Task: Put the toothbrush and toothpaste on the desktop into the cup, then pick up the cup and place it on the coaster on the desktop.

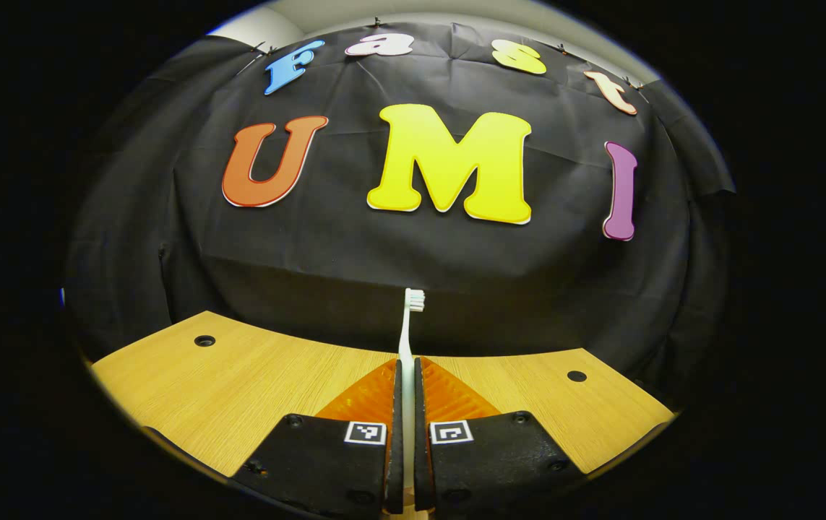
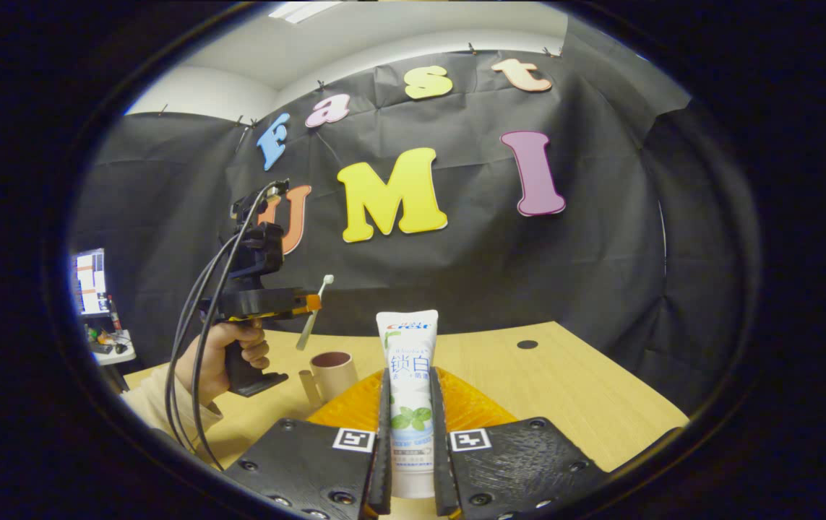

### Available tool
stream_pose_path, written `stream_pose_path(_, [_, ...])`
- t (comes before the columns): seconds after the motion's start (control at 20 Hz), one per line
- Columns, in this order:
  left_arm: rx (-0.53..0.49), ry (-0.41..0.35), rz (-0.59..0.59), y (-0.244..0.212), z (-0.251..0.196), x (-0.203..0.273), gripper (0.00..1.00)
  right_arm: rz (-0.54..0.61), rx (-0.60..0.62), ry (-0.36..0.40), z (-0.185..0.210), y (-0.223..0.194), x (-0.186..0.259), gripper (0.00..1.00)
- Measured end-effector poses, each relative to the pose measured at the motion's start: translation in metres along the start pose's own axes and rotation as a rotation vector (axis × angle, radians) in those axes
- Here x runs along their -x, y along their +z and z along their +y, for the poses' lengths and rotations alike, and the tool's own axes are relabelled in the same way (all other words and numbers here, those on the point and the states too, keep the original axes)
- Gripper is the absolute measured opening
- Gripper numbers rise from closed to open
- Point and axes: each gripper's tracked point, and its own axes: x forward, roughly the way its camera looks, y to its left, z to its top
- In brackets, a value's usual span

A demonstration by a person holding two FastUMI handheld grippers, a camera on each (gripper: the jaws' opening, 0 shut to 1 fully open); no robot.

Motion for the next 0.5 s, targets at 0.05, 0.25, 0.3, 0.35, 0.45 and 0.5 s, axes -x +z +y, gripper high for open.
stream_pose_path(0.05, [-0.005,0.002,0.001,0.0004,0.0015,0.0013,0.08,0.001,-0.002,-0.001,-0.0002,-0.0001,-0.0002,0.22])
stream_pose_path(0.25, [-0.006,0.002,0.021,-0.0033,0.0023,0.0026,0.1,0.005,-0.002,0.004,0.0017,-0.0032,0.0015,0.22])
stream_pose_path(0.3, [-0.004,0.001,0.027,-0.0054,0.002,0.0039,0.1,0.004,0.0,0.006,0.0019,-0.0038,0.0012,0.23])
stream_pose_path(0.35, [0.0,0.0,0.035,-0.0071,0.0016,0.0049,0.09,0.004,0.0,0.004,0.0016,-0.0036,0.002,0.22])
stream_pose_path(0.45, [0.001,0.002,0.035,-0.0062,0.0025,0.0068,0.08,0.0,-0.002,0.0,0.0021,-0.0043,0.0039,0.24])
stream_pose_path(0.5, [0.003,0.004,0.035,-0.0065,0.0027,0.0078,0.08,0.001,-0.002,-0.002,0.0011,-0.0047,0.0035,0.24])
